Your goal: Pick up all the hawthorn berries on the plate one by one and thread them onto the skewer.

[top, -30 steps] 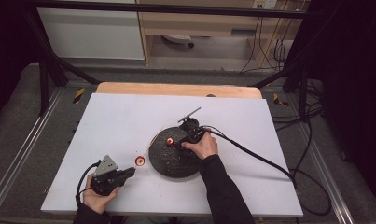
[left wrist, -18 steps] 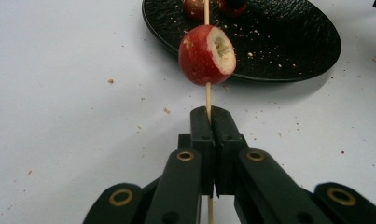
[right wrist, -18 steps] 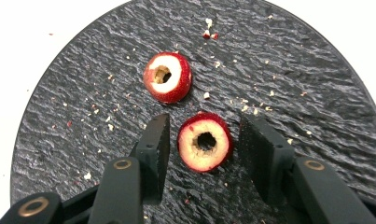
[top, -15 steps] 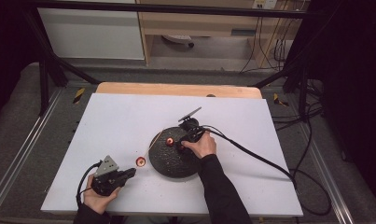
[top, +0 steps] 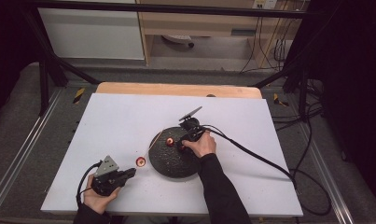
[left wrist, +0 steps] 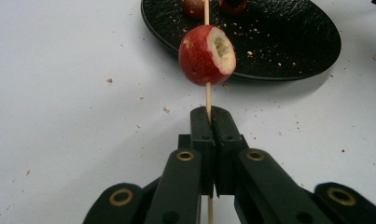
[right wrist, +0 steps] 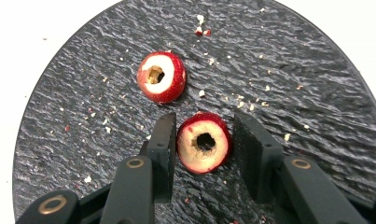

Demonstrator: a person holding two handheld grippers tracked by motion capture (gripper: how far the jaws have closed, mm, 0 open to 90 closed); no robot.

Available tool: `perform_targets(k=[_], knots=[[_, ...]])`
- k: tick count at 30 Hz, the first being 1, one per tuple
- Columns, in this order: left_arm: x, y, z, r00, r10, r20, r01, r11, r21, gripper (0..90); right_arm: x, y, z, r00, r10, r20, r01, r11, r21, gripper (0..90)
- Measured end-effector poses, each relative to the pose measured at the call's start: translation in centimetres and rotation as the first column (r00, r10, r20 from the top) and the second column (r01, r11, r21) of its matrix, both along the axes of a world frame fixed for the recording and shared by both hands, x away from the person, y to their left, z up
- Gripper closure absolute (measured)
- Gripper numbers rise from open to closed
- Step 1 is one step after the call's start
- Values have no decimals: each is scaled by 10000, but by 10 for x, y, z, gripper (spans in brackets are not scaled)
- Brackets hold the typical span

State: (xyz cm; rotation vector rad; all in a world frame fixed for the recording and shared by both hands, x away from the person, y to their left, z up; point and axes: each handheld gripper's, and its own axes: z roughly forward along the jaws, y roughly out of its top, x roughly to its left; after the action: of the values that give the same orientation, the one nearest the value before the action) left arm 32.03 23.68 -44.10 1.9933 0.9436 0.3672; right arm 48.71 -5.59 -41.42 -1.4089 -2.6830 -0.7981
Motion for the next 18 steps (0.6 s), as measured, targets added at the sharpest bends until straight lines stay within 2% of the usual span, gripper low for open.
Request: perform_targets(k=[6, 15, 18], knots=[[0, -1, 0, 10000, -2, -3, 2, 10000, 13, 888, -3, -1, 5, 10000, 63, 68, -64, 9998, 198, 615], [-1, -2, 0, 10000, -28, 25, 27, 10000, 30, 888, -12, -7, 22, 9996, -4, 288, -14, 9981, 624, 617], [-1, -2, 0, 10000, -30, 41, 30, 10000, 3, 888, -17, -10, 30, 9987, 38, 508, -84, 9959, 906, 617]])
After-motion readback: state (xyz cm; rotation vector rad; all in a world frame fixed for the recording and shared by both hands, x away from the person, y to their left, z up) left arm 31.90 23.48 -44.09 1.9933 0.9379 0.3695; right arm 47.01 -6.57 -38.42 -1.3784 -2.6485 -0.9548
